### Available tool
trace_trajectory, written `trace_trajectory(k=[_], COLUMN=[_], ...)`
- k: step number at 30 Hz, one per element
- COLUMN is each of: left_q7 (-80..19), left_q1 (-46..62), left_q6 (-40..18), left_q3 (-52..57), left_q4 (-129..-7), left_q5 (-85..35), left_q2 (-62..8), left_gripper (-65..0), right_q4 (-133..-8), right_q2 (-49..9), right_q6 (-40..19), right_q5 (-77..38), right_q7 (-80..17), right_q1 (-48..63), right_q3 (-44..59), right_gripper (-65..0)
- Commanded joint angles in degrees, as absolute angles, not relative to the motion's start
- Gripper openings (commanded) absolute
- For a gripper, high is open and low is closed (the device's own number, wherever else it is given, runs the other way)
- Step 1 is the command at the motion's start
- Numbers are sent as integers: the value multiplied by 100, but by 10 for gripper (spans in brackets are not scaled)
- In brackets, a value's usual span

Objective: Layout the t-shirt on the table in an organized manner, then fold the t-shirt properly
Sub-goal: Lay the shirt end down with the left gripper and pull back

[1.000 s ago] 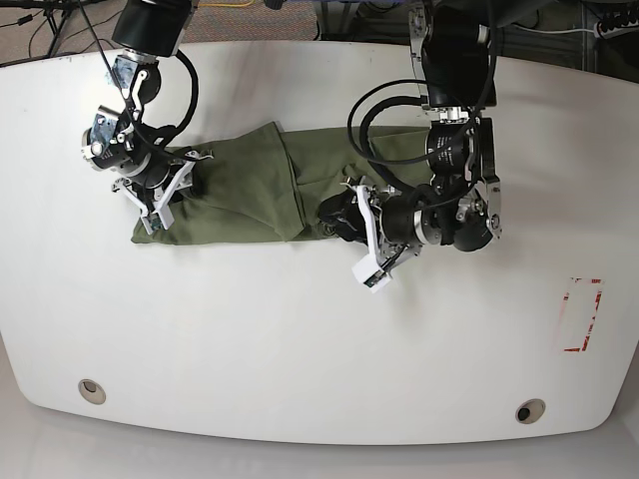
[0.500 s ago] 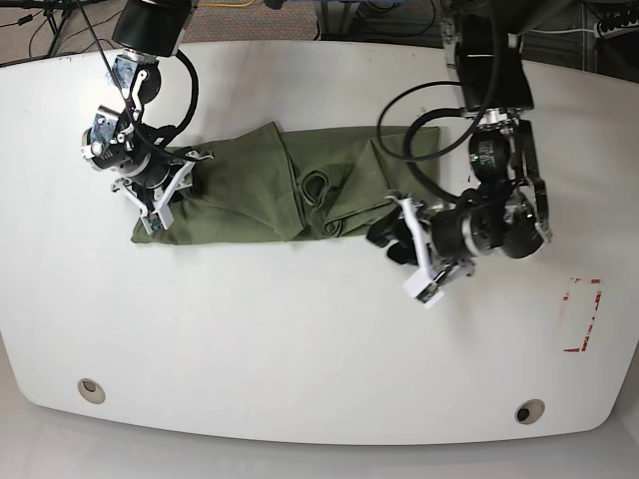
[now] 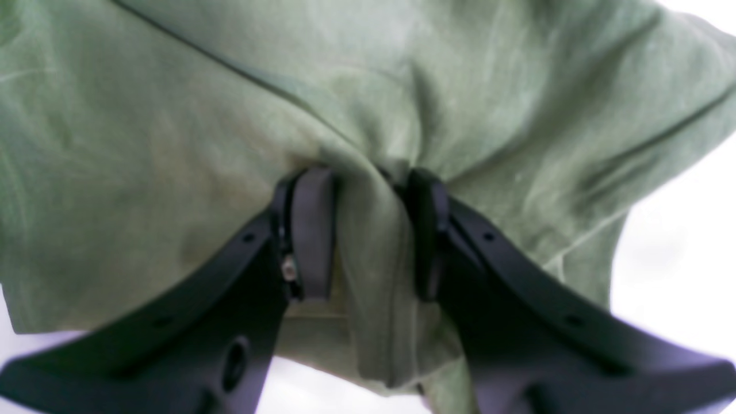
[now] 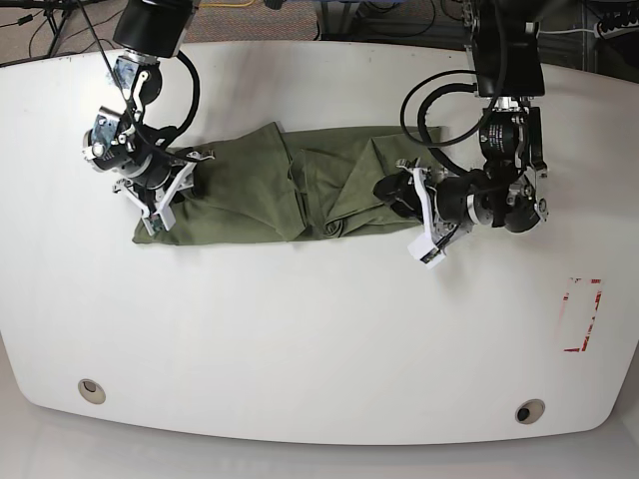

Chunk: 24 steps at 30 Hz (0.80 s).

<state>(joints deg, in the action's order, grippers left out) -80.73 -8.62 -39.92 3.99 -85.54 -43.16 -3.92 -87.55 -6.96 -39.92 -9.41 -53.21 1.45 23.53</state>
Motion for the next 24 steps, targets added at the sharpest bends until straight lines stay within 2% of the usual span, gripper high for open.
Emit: trace_trajectory(k=[1,16,24], left_q7=[-8000,-8000,-8000], left_q1=[-1042,-1903,-2308], left_q6=[-4000,-4000,-4000], left_q3=[110,-2149,-2782], left_q4=[-8435,-8418,-8558], left_q5=[-4462,-5174,-5051], left_q2=[-374,-347,-374], left_gripper=[-401,-401,-401], right_q4=[-8734,-8734,-8734], right_q2=[-699,-699,-699], right_q6=[-4000,-4000,-4000], right_q5=[-831,-831,-831], right_q7=[-5604,-5604,-5604], right_q1=[136,127,127], right_q3=[2334,2334,2334], right_gripper=[-455,-455,-455])
